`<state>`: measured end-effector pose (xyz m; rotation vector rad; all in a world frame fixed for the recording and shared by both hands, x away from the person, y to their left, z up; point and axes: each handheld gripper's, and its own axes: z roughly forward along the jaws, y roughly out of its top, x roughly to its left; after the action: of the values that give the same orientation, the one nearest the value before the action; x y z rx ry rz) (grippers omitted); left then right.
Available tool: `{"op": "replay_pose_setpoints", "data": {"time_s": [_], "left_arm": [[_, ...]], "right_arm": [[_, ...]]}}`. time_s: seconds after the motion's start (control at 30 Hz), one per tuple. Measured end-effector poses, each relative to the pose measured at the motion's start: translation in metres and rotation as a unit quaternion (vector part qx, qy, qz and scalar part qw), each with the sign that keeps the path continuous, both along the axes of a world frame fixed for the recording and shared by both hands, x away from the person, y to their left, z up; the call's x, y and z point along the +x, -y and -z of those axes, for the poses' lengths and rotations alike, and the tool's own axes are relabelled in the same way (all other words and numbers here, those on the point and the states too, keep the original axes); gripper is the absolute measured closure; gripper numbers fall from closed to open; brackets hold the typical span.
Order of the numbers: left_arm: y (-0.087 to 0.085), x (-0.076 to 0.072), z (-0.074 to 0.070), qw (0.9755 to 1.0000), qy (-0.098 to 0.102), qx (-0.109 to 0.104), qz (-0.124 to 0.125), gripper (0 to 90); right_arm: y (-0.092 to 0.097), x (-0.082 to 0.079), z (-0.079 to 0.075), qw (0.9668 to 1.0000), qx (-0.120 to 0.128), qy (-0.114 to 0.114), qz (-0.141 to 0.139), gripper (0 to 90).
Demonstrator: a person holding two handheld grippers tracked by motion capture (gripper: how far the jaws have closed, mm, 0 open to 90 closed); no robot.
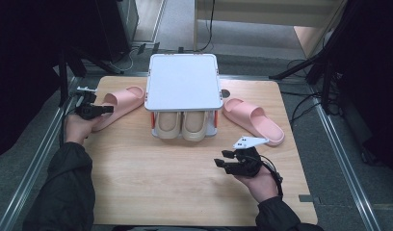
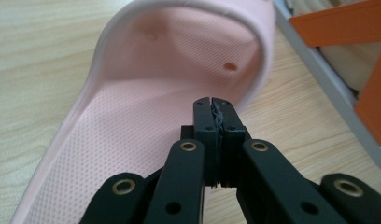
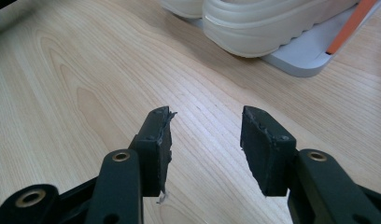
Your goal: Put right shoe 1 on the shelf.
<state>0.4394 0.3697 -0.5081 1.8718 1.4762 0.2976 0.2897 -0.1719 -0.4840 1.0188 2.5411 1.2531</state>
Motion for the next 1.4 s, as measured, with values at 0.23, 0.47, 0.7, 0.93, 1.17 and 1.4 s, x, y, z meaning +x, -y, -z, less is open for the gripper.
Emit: {"op": "replay_pose_setpoints", "data": {"time_s": [0.23,0.47,0.7,0.93,1.17,1.4], "left_arm": [[-0.001,0.001,0.005,1.0000,-0.003,-0.008,-0.001,89.1],[0.007,0.000,0.003,1.0000,-0.007,0.005,0.005,89.1],[0.019,-0.003,0.003,0.9999,-0.010,-0.001,0.012,88.9],[0.030,-0.006,0.003,0.9997,-0.011,-0.009,0.017,88.9],[0.043,-0.006,0.002,0.9995,-0.011,-0.003,0.028,88.8],[0.053,-0.005,0.001,0.9994,-0.018,-0.008,0.028,88.5]], "right_arm": [[0.000,0.000,0.000,1.0000,0.000,0.001,0.001,54.1],[-0.002,0.000,0.000,1.0000,0.001,0.004,-0.005,54.2],[-0.004,0.001,-0.001,1.0000,0.000,0.006,-0.007,54.3],[-0.007,0.001,-0.001,0.9999,-0.003,0.007,-0.013,54.4],[-0.008,0.002,0.000,0.9998,-0.005,0.008,-0.015,54.4],[-0.008,0.002,-0.001,0.9998,-0.004,0.008,-0.015,54.4]]}}
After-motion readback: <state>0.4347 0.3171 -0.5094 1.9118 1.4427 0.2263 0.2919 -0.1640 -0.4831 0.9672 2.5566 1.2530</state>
